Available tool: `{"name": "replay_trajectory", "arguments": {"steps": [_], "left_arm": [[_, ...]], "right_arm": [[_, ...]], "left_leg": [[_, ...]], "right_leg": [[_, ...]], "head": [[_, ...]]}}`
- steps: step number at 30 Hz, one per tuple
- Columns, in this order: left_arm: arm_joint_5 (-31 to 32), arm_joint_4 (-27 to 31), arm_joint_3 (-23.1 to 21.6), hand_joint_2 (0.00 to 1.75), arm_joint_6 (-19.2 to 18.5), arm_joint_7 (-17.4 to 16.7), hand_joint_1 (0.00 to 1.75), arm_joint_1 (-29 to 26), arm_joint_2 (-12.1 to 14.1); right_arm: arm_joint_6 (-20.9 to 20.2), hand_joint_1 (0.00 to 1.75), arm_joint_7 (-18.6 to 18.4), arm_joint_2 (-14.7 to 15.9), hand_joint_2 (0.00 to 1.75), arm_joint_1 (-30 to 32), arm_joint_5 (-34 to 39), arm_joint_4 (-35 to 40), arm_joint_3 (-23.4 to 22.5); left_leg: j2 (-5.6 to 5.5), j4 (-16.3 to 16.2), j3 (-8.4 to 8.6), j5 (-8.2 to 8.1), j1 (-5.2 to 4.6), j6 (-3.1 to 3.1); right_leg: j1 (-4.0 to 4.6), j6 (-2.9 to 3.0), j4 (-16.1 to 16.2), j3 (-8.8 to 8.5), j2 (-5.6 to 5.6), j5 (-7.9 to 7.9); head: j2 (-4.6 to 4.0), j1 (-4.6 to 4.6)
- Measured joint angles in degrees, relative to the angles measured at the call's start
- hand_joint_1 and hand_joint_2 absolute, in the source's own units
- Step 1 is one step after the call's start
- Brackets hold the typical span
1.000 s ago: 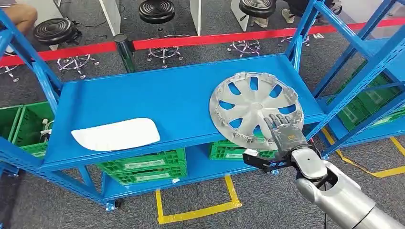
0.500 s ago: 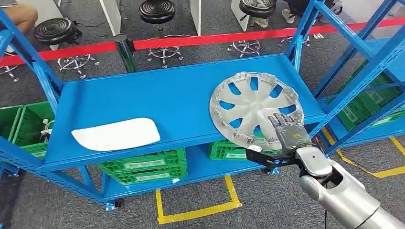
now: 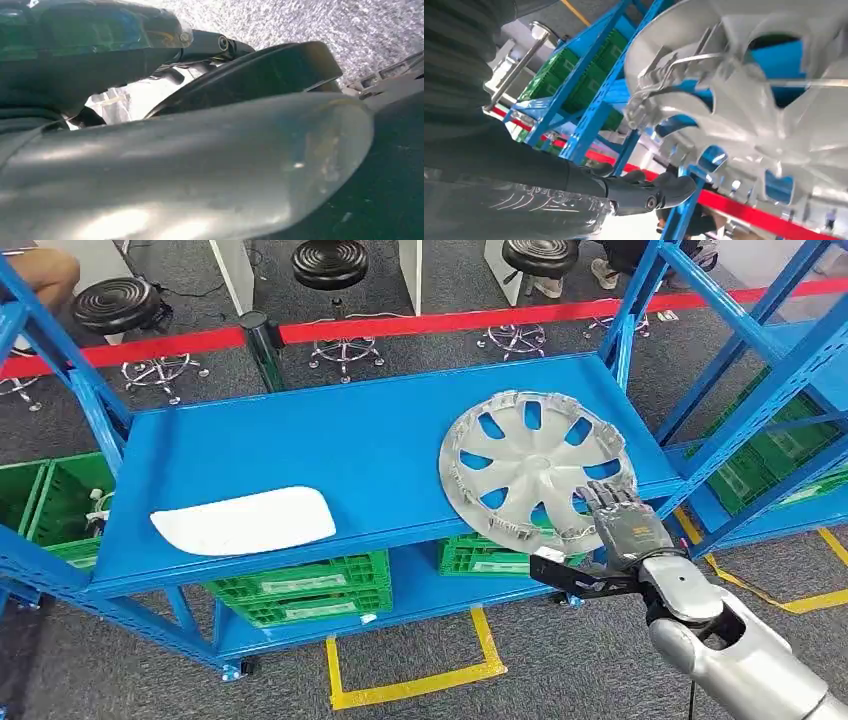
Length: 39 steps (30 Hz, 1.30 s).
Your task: Take the parts from the cabinet and place them on the table.
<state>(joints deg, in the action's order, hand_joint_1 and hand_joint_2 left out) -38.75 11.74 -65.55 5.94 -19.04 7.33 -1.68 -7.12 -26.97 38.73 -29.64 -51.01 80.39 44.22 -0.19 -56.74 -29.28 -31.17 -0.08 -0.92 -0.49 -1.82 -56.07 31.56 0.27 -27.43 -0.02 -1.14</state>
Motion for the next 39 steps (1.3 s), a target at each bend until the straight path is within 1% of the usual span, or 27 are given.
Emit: {"name": "replay_trajectory", "arguments": {"steps": [3, 11, 15, 24, 39], "left_arm": [[0.0, 0.0, 0.0, 0.00, -0.3, 0.0, 0.00, 0.0, 0.1], [0.4, 0.0, 0.0, 0.00, -0.3, 0.3, 0.00, 0.0, 0.3], [0.5, 0.0, 0.0, 0.00, -0.4, 0.3, 0.00, 0.0, 0.4], [0.6, 0.0, 0.0, 0.00, -0.5, 0.5, 0.00, 0.0, 0.6], [0.7, 0.0, -0.1, 0.00, -0.5, 0.6, 0.00, 0.1, 0.7]], "right_arm": [[0.8, 0.00, -0.2, 0.5, 1.75, 0.8, -0.1, 1.4, -1.1], [1.5, 0.00, -0.2, 0.5, 1.75, 1.7, -0.3, 4.7, -2.9], [2.4, 0.00, -0.2, 0.5, 1.75, 2.1, -0.3, 6.0, -3.7], [2.8, 0.00, -0.2, 0.8, 1.75, 2.8, 0.0, 8.9, -4.8], [3.3, 0.00, -0.2, 1.0, 1.75, 3.0, 0.2, 10.4, -5.3]], "left_leg": [[0.01, 0.0, 0.00, 0.00, 0.00, 0.00], [0.11, 0.0, 0.00, 0.00, 0.00, 0.00], [0.13, 0.0, 0.00, 0.00, 0.00, 0.00], [0.16, 0.0, 0.00, 0.00, 0.00, 0.00], [0.18, 0.0, 0.01, 0.00, 0.00, 0.00]], "right_leg": [[0.00, 0.00, 0.0, 0.00, 0.00, 0.00], [0.00, 0.00, 0.0, 0.00, 0.01, 0.00], [0.00, 0.00, 0.0, 0.00, 0.01, 0.00], [0.00, 0.00, 0.0, 0.00, 0.02, 0.00], [0.00, 0.00, 0.0, 0.00, 0.02, 0.00]], "head": [[0.00, 0.00], [0.00, 0.00], [0.00, 0.00], [0.00, 0.00], [0.00, 0.00]]}}
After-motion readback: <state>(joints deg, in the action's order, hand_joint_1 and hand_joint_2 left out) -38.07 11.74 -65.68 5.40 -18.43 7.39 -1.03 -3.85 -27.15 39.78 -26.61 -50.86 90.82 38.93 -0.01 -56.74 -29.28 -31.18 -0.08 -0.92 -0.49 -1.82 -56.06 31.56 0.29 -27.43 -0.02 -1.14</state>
